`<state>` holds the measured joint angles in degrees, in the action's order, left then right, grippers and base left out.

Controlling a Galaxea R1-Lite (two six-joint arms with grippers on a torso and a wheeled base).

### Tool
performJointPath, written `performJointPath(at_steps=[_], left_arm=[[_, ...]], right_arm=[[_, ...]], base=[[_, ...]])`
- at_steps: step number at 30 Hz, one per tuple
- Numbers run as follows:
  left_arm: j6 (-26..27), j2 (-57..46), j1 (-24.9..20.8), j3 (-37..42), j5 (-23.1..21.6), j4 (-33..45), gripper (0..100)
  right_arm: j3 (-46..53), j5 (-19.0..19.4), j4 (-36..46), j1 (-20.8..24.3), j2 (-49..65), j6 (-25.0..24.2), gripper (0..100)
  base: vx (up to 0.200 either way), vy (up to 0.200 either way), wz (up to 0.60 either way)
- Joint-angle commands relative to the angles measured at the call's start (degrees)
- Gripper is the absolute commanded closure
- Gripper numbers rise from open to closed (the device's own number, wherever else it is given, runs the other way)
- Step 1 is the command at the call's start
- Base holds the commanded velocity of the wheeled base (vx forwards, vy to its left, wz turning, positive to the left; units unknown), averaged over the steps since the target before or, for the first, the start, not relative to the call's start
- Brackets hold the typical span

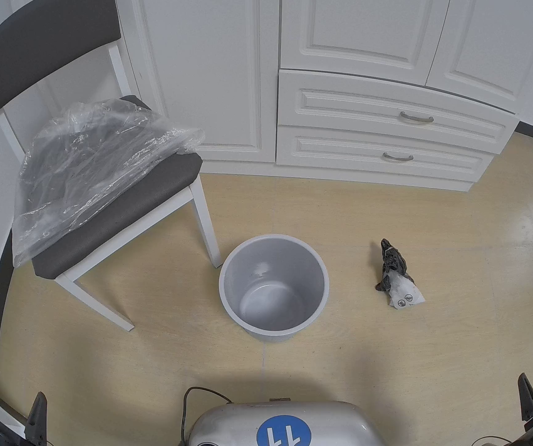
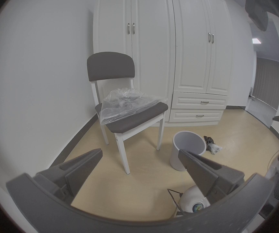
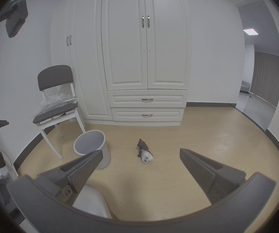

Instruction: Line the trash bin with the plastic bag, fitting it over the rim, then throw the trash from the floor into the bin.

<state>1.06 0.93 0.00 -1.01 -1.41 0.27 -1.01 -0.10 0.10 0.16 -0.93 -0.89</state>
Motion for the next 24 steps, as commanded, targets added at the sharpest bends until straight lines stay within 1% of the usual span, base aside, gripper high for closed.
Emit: performJointPath(at_steps=[1,24], left_arm=[[-0.01,-0.93,-0.09,0.92,0.01,0.00,0],[-0.01,-0.93,0.00,0.92,0.01,0.00,0]], right_arm=[[0.92,-0.08,-0.01,0.02,0.93,0.01,0],[0.92,-0.17,-0.01,-0.07,0.93,0.27,0]], base=[[0.000,0.000,0.00],[0.000,0.000,0.00]])
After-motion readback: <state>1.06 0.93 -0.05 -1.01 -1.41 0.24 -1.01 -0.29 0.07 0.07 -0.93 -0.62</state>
